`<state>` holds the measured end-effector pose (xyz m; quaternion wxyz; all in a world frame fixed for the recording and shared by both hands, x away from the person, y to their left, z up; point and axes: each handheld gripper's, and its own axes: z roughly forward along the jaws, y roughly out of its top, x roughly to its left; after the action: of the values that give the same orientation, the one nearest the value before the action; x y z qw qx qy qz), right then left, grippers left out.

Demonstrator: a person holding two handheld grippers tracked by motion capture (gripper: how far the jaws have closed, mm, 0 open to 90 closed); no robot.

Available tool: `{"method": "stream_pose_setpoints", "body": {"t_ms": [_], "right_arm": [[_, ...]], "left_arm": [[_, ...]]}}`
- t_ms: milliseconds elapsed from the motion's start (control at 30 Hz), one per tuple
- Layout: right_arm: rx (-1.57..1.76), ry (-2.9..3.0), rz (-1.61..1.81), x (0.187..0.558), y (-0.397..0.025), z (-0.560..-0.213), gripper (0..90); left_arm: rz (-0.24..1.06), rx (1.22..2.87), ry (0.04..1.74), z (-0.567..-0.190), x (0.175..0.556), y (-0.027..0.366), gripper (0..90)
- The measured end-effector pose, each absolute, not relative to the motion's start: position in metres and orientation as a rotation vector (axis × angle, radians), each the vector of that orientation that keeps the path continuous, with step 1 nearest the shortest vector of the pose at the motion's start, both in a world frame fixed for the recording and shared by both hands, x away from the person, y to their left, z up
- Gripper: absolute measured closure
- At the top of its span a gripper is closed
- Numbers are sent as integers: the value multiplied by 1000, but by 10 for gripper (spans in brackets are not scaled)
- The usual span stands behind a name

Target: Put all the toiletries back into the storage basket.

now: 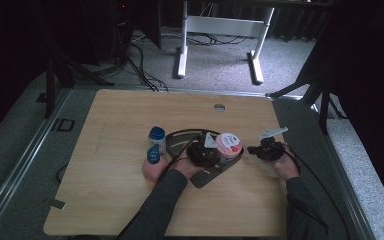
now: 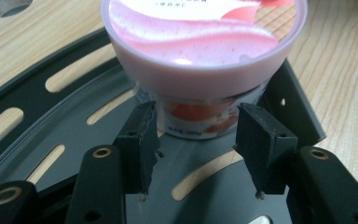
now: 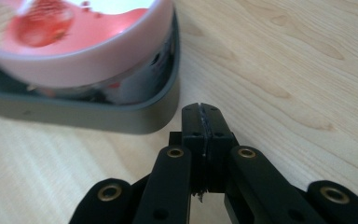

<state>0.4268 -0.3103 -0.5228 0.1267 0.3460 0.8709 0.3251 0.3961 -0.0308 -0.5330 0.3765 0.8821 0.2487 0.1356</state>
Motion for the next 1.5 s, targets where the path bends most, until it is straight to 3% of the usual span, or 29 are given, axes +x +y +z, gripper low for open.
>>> {"method": "stream_pose_setpoints", "body": {"t_ms": [200, 933, 1033, 1267, 1500], "right_arm": [[1058, 2487, 900, 435, -299, -527, 900], [1019, 2488, 951, 439, -292, -525, 900], [1011, 2480, 947, 437, -293, -524, 889], [1042, 2458, 955, 428, -302, -524, 860], [1037, 2450, 927, 413, -303, -531, 838]], "left_arm": [[364, 2264, 665, -538, 397, -30, 595], [367, 2264, 657, -537, 393, -35, 576], [357, 2233, 713, -537, 391, -31, 657], [325, 2193, 739, -529, 382, -21, 706], [333, 2188, 711, -524, 370, -16, 827]]}}
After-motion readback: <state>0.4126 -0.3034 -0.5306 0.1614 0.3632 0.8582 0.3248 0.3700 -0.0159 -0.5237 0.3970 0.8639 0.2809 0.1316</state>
